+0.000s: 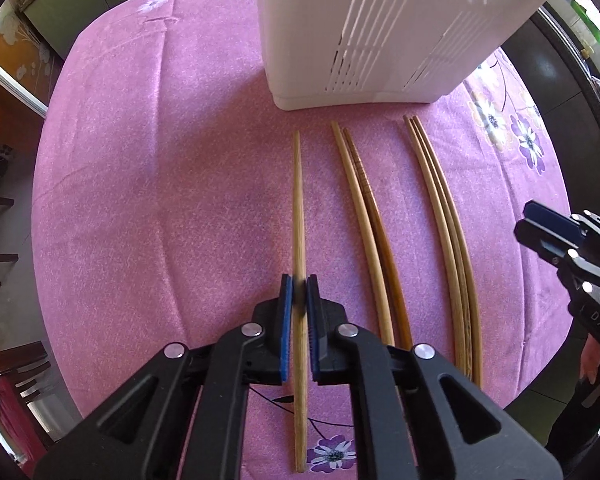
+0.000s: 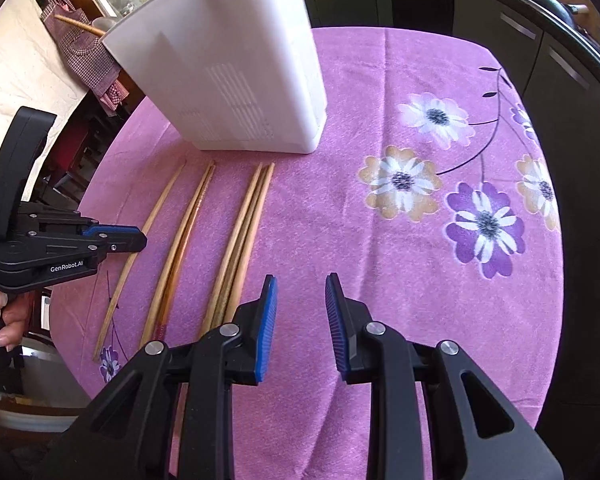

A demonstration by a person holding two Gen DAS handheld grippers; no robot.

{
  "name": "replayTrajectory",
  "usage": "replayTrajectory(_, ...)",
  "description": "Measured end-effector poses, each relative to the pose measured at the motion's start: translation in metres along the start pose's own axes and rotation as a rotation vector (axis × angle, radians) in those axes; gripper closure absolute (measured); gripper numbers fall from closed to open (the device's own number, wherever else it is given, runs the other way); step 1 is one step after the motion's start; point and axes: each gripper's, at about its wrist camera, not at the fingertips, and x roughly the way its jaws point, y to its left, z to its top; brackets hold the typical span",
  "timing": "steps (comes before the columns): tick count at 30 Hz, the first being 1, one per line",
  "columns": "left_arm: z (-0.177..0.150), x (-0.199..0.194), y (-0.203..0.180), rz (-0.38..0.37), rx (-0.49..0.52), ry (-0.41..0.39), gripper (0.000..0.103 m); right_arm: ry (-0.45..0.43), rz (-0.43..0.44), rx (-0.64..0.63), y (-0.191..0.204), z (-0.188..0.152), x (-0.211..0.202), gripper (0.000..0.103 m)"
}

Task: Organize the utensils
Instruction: 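Grasp another wooden chopstick with the right tool while the left tool lifts its chopstick, then lift both held chopsticks upright toward the white caddy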

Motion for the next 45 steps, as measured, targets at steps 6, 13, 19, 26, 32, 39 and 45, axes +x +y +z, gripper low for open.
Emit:
replayTrajectory(6, -0.009, -0.025, 0.013, -0.014, 0.015, -0.077, 0.096, 0.064, 0.011, -0.021, 0.022, 0.011, 0.023, 0.078)
replayTrajectory(13, -0.026, -0.044, 0.025, -0.026, 0.034, -0.123, 0.096, 0.097, -0.027, -0.027, 0.032, 0.017, 0.037, 0.079)
replayTrajectory(19, -0.031, -0.044, 0.025, -0.036, 0.032, -0.138, 0.096, 0.100, -0.077, -0.039, 0.042, 0.017, 0.039, 0.081)
replayTrajectory(26, -0.034, -0.047, 0.025, -0.038, 0.042, -0.154, 0.096, 0.113, -0.111, -0.076, 0.065, 0.019, 0.053, 0.082)
replayTrajectory(32, -0.035, -0.049, 0.023, -0.035, 0.051, -0.158, 0.096, 0.108, -0.125, -0.079, 0.070, 0.023, 0.059, 0.093)
replayTrajectory(39, -0.036, -0.052, 0.025, -0.034, 0.051, -0.167, 0.096, 0.061, -0.101, -0.063, 0.066, 0.022, 0.048, 0.096)
replayTrajectory(45, -0.038, -0.067, 0.028, -0.037, 0.052, -0.203, 0.096, -0.094, -0.079, -0.060, 0.067, 0.026, -0.011, 0.096)
